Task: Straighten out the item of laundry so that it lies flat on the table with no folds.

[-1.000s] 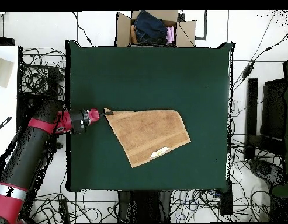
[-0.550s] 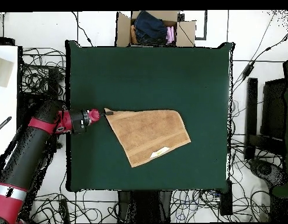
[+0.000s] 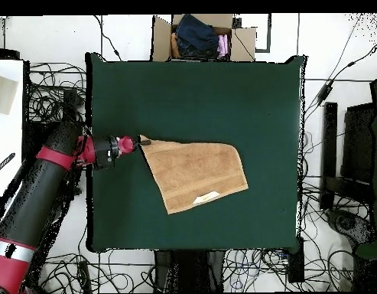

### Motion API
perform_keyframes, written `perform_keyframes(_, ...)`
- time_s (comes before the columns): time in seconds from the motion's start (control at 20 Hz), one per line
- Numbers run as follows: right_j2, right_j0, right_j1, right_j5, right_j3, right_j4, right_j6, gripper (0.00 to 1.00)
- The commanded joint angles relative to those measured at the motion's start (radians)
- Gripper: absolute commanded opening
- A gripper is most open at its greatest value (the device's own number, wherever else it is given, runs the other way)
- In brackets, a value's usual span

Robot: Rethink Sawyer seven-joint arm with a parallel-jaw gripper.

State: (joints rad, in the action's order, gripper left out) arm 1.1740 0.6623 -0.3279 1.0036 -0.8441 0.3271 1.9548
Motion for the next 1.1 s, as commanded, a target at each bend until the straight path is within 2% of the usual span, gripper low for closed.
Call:
perform_keyframes(0.05,-0.142,-0.051,0.079,-0.019,-0.022,-0.012,0.106,0.00)
perform_keyframes(0.25,-0.159,-0.063,0.098,-0.026,-0.033,-0.020,0.089,0.00)
perform_keyframes(0.55,-0.213,-0.031,0.044,-0.148,-0.103,-0.007,0.215,0.00)
perform_keyframes(0.9,-0.225,-0.035,0.040,-0.160,-0.107,-0.002,0.224,0.00)
perform_keyframes(1.1,-0.197,-0.029,0.025,-0.152,-0.094,-0.013,0.235,0.00)
